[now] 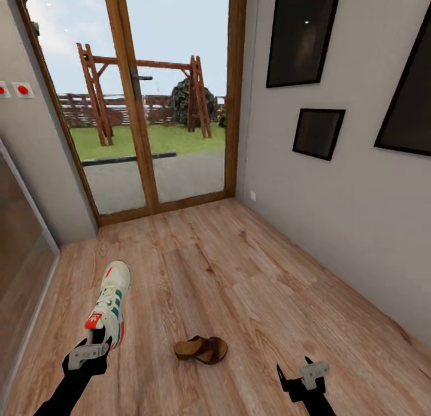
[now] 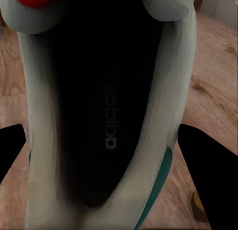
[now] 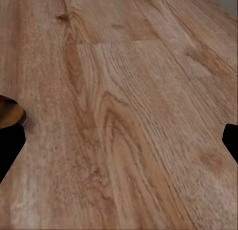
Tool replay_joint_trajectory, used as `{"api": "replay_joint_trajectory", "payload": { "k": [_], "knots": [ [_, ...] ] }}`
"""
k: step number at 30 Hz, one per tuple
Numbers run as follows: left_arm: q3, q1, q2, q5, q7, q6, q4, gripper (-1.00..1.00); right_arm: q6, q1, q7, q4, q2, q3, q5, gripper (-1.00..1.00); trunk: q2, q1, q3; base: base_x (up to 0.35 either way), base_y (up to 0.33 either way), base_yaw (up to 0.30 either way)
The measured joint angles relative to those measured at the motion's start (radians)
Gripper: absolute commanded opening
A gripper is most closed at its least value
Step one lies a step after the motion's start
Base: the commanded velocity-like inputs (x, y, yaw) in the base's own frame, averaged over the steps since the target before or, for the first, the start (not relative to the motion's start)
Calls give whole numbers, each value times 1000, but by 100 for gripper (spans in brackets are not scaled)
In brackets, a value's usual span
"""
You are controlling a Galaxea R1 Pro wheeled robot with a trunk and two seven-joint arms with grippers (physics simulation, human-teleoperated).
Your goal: Pick up the two gym shoes and the two sandals from the corridor floor and place them onto the hallstand (shoe rack) in the corridor, making sure they are on the rack and not on the floor. Arrange them so the two gym shoes are next to each other and the two sandals are next to each other.
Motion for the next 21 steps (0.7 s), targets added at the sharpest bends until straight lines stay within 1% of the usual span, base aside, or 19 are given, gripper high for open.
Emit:
{"api": "replay_joint_trajectory", "payload": {
  "k": [16, 17, 19, 20, 21],
  "knots": [
    [-1, 0, 0, -1, 0, 0, 2, -100, -1, 0, 0, -1, -2, -3, -1, 100, 0, 0, 0, 0, 0, 278],
    [-1, 0, 0, -1, 0, 0, 1, -100, -1, 0, 0, -2, -5, -10, -3, 100, 0, 0, 0, 0, 0, 278],
    [-1, 0, 0, -1, 0, 0, 2, -100, -1, 0, 0, -3, -8, -43, -11, 100, 0, 0, 0, 0, 0, 278],
    [-1, 0, 0, -1, 0, 0, 2, -100, -1, 0, 0, -4, -9, -79, -19, 100, 0, 0, 0, 0, 0, 278],
    [-1, 0, 0, -1, 0, 0, 2, -100, -1, 0, 1, -5, -9, -100, -22, 100, 0, 0, 0, 0, 0, 278]
  ]
}}
